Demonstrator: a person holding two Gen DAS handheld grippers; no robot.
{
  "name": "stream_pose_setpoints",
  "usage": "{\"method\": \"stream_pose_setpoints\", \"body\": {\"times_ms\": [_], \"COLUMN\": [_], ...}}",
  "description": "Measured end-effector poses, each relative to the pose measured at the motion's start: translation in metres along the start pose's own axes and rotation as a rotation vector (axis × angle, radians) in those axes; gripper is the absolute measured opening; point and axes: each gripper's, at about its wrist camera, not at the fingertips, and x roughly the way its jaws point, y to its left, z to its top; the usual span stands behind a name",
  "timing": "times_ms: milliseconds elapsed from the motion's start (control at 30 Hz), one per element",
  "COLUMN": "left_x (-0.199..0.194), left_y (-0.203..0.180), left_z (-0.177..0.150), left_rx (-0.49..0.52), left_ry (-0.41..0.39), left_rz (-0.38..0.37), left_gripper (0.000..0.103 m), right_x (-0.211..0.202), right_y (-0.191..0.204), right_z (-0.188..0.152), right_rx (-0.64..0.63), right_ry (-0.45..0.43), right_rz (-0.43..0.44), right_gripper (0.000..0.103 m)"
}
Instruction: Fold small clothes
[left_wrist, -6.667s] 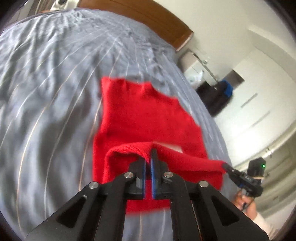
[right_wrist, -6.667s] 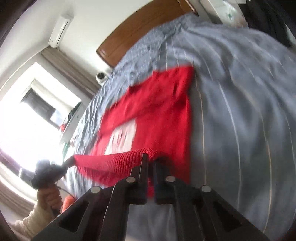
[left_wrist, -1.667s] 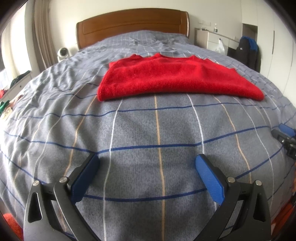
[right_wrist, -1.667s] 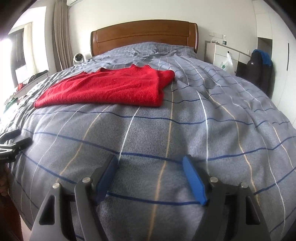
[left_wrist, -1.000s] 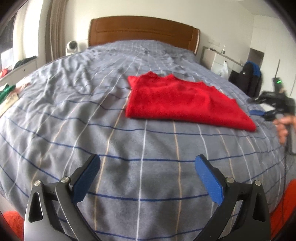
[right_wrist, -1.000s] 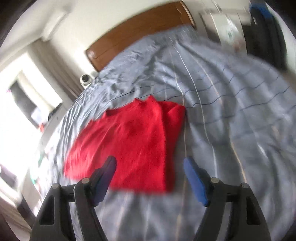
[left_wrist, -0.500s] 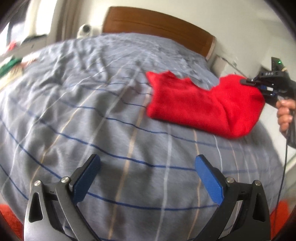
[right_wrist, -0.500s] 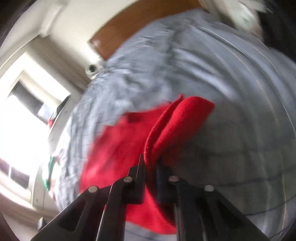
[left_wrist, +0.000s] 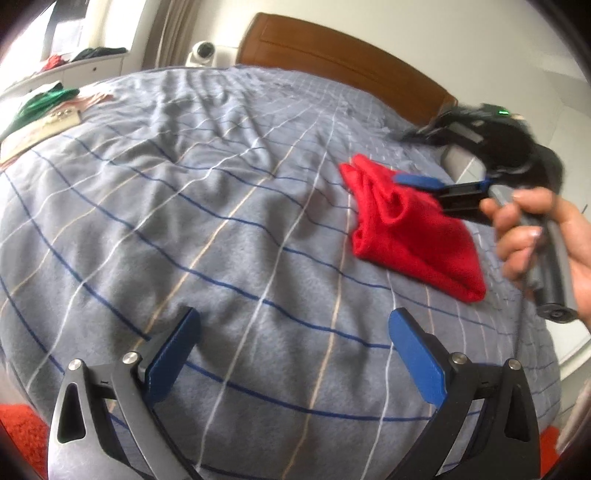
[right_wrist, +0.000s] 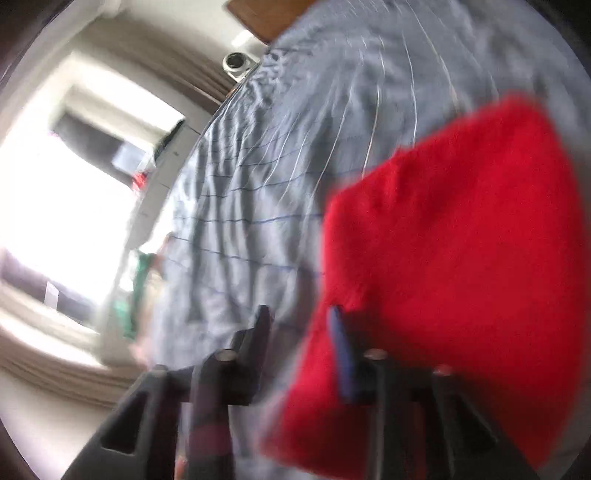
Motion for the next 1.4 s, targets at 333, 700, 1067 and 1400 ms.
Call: {"method": "stream_pose_setpoints", "body": {"times_ms": [333,700,1067,1400], "left_x": [0.002,0.0,-0.003,0.091], "left_y": [0.002,0.003,-0.014,-0.076], "left_z": [0.001,-0.005,-0.003,0.12], "left_rx": [-0.016,0.021,0.053,0.089], "left_ry": [0.003,0.001,0.036,0.209], "left_rz": [-0.015,0.013,-0.006,-0.203], "left_gripper": [0.102,0.102,0.102,0.101], "right_x": [-0.058,-0.017,-0.08,-0.137], "right_y": [0.017,0.022,-0.064,-0.096], "right_z": [-0.017,-0.075,-0.102,-0.051], "right_rx": [-0.305,-0.398,-0.283,-0.059], "right_ry": [-0.062,-0.033,-0.072,-0.276], "right_rz": [-0.23,-0.228,-0.403,-0.214], "right_gripper": [0.041,0.017,0.021,0.083]}}
